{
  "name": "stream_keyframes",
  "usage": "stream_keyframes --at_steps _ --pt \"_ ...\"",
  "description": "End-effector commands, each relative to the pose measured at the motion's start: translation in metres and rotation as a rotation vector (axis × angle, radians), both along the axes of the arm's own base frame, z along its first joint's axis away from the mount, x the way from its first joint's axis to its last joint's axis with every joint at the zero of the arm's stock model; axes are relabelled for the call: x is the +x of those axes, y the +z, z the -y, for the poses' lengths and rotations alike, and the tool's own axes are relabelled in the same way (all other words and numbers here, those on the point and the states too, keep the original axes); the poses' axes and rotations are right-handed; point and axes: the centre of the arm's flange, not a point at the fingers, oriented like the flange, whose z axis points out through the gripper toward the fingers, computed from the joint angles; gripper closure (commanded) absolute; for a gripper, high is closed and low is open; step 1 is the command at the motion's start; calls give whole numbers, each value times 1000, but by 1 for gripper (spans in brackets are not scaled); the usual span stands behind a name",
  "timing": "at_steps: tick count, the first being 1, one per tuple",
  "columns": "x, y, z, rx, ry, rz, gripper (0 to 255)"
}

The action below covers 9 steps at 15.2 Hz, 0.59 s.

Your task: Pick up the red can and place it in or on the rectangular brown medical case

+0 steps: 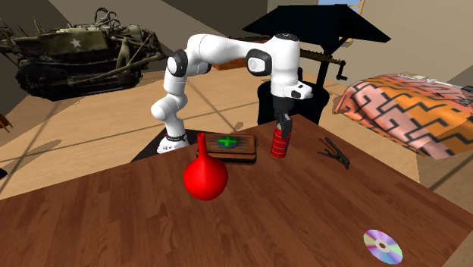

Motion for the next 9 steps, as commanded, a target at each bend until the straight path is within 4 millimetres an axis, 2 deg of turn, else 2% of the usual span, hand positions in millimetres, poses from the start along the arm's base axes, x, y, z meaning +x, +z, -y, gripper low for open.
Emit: stream_keyframes --at_steps 1,5,9 --pt "0 10 0 0 0 0 255" --pt "0 27 0 0 0 0 255" --pt "-47 35 -24 0 0 0 255"
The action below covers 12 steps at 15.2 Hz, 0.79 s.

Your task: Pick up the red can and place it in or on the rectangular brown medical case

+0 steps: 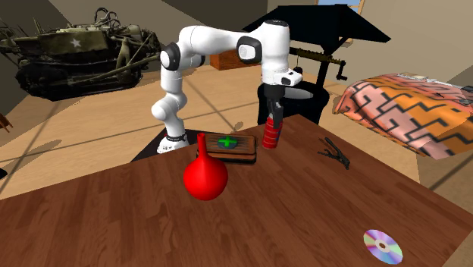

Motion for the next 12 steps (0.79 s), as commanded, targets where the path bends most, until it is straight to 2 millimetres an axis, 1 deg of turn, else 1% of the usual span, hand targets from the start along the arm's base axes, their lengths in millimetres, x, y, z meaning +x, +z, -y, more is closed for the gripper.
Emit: stream_keyframes --at_steps 1,12 --pt "-23 3 -13 0 0 1 255" --pt "-151 26 -77 0 0 1 255"
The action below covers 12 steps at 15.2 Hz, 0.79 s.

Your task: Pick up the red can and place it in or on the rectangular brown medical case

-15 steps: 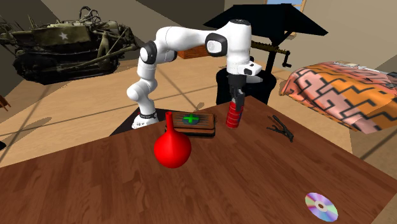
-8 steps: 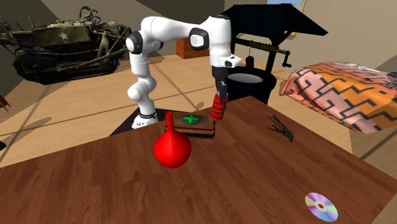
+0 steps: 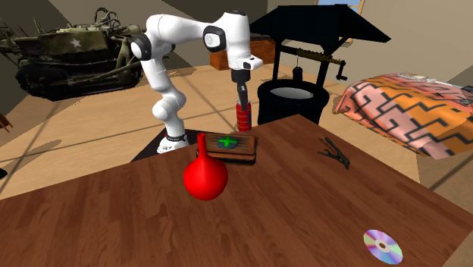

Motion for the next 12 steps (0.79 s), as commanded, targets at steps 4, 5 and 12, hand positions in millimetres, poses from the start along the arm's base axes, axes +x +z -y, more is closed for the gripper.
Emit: stream_keyframes --at_steps 4,5,12 --pt "-61 10 -30 -1 0 1 255" --pt "-73 12 -36 -1 0 1 255" --pt "-95 -10 -47 -1 0 1 255"
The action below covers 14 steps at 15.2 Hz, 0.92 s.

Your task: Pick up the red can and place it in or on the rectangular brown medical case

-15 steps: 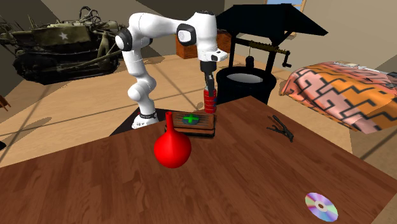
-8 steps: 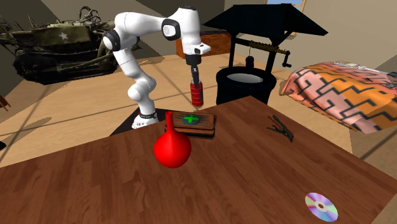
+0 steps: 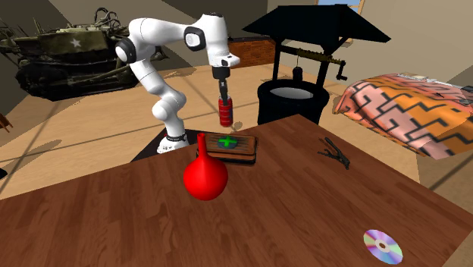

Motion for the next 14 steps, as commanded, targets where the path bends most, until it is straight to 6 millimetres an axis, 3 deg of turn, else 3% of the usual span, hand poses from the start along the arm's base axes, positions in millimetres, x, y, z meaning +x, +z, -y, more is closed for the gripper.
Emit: stream_keyframes --at_steps 1,14 --pt "-1 -9 0 0 0 1 255" --pt "-1 -78 0 0 0 1 255"
